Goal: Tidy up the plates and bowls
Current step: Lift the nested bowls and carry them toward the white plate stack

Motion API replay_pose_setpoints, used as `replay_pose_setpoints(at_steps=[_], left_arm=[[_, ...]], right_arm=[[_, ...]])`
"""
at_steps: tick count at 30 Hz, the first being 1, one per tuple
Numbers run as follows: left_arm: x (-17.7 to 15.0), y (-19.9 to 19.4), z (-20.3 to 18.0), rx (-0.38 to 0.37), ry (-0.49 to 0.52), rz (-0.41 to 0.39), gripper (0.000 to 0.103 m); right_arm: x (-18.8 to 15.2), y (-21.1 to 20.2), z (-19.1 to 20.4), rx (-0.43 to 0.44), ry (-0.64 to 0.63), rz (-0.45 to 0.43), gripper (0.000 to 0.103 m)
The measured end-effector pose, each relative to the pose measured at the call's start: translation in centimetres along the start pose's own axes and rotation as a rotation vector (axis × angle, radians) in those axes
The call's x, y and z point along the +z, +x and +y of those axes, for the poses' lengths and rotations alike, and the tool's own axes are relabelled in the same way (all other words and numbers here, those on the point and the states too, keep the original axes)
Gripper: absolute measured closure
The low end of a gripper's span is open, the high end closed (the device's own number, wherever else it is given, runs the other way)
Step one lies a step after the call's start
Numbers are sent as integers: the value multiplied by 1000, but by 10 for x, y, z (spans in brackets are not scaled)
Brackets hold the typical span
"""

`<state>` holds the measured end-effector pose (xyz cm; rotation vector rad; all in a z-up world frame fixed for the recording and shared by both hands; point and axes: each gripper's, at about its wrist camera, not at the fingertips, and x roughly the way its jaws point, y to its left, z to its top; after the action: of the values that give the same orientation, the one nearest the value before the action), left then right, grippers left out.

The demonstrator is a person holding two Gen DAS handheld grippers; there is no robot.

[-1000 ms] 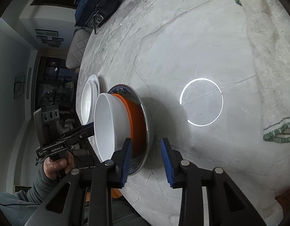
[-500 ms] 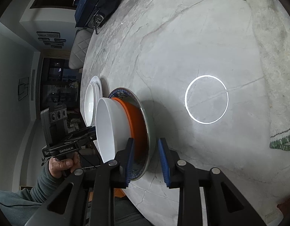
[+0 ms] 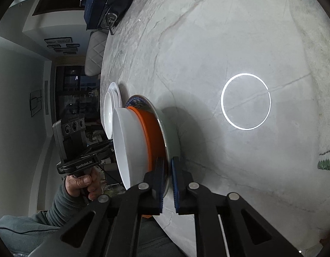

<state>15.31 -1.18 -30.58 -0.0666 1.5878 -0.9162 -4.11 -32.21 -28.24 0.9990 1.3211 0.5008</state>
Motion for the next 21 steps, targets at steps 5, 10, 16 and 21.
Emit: replay_pose_setpoints(at_steps=[5, 10, 16, 21], left_arm=[[0, 1, 0, -10, -10, -3, 98], [0, -1, 4, -31, -18, 2, 98], [-2, -3, 7, -51, -25, 2, 98], [-1, -2, 6, -37, -19, 2, 98]], right_arm=[[0, -1, -5, 25, 24, -15, 93], [0, -1, -7, 37, 32, -13, 92], [-1, -3, -16, 90, 67, -21, 92], [-2, -6, -14, 100, 69, -25, 92]])
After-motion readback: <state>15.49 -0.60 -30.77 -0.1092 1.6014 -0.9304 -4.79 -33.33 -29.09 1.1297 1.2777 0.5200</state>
